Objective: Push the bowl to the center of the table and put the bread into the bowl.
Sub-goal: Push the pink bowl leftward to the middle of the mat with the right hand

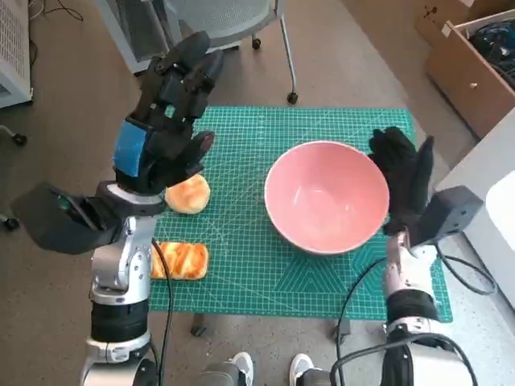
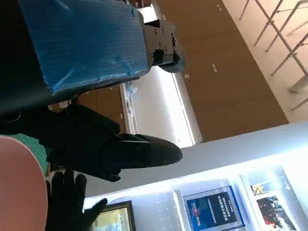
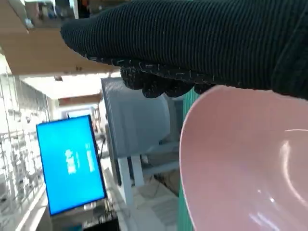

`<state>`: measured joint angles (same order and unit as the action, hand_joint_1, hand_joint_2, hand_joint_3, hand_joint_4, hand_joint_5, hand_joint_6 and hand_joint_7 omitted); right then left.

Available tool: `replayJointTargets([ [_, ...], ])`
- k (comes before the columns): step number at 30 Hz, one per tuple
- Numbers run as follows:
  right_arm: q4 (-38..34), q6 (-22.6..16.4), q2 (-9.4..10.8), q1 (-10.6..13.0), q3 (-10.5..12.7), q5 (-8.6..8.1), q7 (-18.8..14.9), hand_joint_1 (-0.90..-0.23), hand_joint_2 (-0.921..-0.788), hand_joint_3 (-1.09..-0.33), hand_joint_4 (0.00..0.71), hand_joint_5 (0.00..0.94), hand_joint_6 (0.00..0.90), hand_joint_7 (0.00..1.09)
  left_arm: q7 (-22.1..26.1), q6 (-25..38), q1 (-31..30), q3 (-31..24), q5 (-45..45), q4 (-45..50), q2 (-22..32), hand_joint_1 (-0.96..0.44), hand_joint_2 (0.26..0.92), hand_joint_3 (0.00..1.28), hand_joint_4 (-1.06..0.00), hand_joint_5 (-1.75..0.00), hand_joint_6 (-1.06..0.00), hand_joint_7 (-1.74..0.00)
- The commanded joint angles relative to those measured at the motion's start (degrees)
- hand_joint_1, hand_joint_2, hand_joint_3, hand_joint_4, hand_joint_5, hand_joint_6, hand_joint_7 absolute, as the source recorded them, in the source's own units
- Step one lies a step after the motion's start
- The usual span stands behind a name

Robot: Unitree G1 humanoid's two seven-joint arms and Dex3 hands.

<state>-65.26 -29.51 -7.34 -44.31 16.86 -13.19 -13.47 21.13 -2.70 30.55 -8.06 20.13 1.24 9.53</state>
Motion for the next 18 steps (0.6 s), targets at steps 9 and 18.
replayJointTargets([
  [9,-1.0,1.1,2.8,-1.6,-1.3,0.98,0.6,-0.553,-0.921,-0.840,0.262,0.012,0.214,0.27,-1.0,0.3,-0.9,-0.5,-0.3,1.6,1.2,-0.56,0.921,0.33,0.00,-0.20,0.00,-0.58],
  [18,-1.3,1.7,4.4,-3.2,-1.8,1.10,1.2,-0.549,-0.921,-0.824,0.254,0.004,0.187,0.28,-1.6,0.9,-1.2,-0.2,-0.3,2.6,1.7,-0.57,0.921,0.33,0.00,-0.20,0.00,-0.59],
])
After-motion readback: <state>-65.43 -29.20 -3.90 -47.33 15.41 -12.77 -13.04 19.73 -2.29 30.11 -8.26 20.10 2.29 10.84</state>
